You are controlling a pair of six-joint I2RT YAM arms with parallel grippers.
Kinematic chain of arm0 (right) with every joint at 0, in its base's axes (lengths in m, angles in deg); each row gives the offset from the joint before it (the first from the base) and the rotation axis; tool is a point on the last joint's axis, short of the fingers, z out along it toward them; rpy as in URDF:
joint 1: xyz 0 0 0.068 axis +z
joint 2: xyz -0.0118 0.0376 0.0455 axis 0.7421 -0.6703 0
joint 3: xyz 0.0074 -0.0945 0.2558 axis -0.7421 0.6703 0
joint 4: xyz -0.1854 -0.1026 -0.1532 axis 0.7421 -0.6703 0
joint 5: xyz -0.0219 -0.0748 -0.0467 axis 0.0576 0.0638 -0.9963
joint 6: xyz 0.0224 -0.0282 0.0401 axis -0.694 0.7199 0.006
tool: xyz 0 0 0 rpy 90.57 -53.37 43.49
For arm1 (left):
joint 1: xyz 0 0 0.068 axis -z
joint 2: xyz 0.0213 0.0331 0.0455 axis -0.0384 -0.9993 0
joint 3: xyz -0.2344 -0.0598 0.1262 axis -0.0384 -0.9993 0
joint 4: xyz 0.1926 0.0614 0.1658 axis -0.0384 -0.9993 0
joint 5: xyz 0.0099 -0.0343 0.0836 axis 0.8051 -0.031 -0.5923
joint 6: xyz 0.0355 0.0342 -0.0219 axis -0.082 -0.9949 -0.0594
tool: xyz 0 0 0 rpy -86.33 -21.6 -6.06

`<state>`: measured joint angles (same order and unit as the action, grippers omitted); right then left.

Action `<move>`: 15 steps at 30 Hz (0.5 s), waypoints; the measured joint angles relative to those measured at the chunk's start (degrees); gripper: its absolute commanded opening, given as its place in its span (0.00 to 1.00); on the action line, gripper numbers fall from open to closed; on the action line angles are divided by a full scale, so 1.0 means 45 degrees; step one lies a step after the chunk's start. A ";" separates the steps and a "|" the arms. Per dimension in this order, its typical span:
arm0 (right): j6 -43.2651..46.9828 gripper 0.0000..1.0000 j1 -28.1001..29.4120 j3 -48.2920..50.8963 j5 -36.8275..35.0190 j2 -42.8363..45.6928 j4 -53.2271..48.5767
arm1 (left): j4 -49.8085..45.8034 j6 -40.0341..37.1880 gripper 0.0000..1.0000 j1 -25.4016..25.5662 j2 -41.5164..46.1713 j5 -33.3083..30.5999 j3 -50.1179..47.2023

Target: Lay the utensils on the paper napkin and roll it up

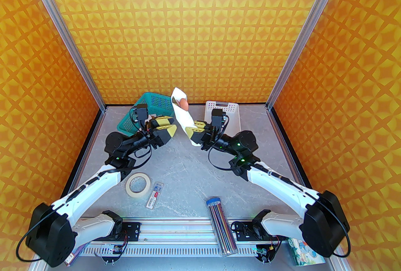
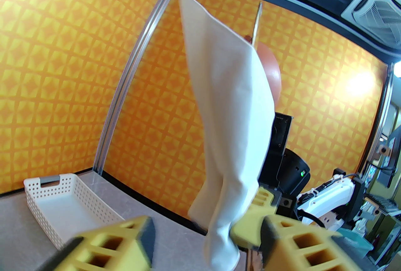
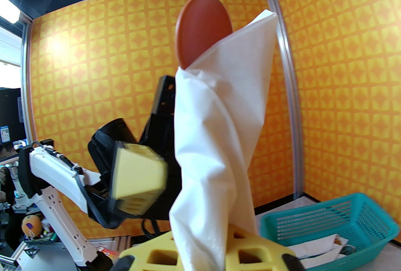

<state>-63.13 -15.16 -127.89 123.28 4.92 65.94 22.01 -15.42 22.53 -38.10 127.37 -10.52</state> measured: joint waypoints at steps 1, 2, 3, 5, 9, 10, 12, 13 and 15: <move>0.0053 0.10 0.0000 0.0000 0.0005 0.0092 -0.0063 | -0.0005 0.0044 0.78 -0.0029 0.0049 0.0092 0.0000; 0.0087 0.10 0.0000 0.0000 0.0010 0.0170 -0.0083 | 0.0015 0.0121 0.81 -0.0063 0.0058 0.0209 0.0000; 0.0083 0.10 0.0000 0.0000 0.0015 0.0228 -0.0083 | 0.0058 0.0199 0.84 -0.0068 0.0044 0.0345 0.0010; 0.0049 0.10 0.0000 0.0000 0.0068 0.0233 -0.0073 | 0.0121 0.0282 0.86 -0.0024 -0.0097 0.0612 0.0078; -0.0228 0.10 0.0000 0.0000 0.0121 0.0209 -0.0015 | 0.0102 0.0253 0.86 0.0452 -0.0651 0.1010 0.0661; -0.0296 0.10 0.0000 0.0000 0.0160 0.0209 0.0024 | 0.0112 0.0233 0.86 0.0563 -0.0787 0.1064 0.0811; -0.0398 0.10 0.0015 0.0000 0.0175 0.0209 0.0034 | 0.0262 0.0233 0.85 0.0758 -0.1078 0.1166 0.1083; -0.0408 0.10 0.0039 0.0000 0.0185 0.0209 0.0034 | 0.0359 0.0233 0.85 0.0826 -0.1205 0.1205 0.1166; -0.0457 0.10 0.0073 0.0000 0.0209 0.0170 0.0044 | 0.0554 0.0238 0.83 0.0962 -0.1515 0.1263 0.1379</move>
<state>-65.19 -14.83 -127.89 124.22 5.68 66.14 24.50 -14.35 26.86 -44.92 133.06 -4.32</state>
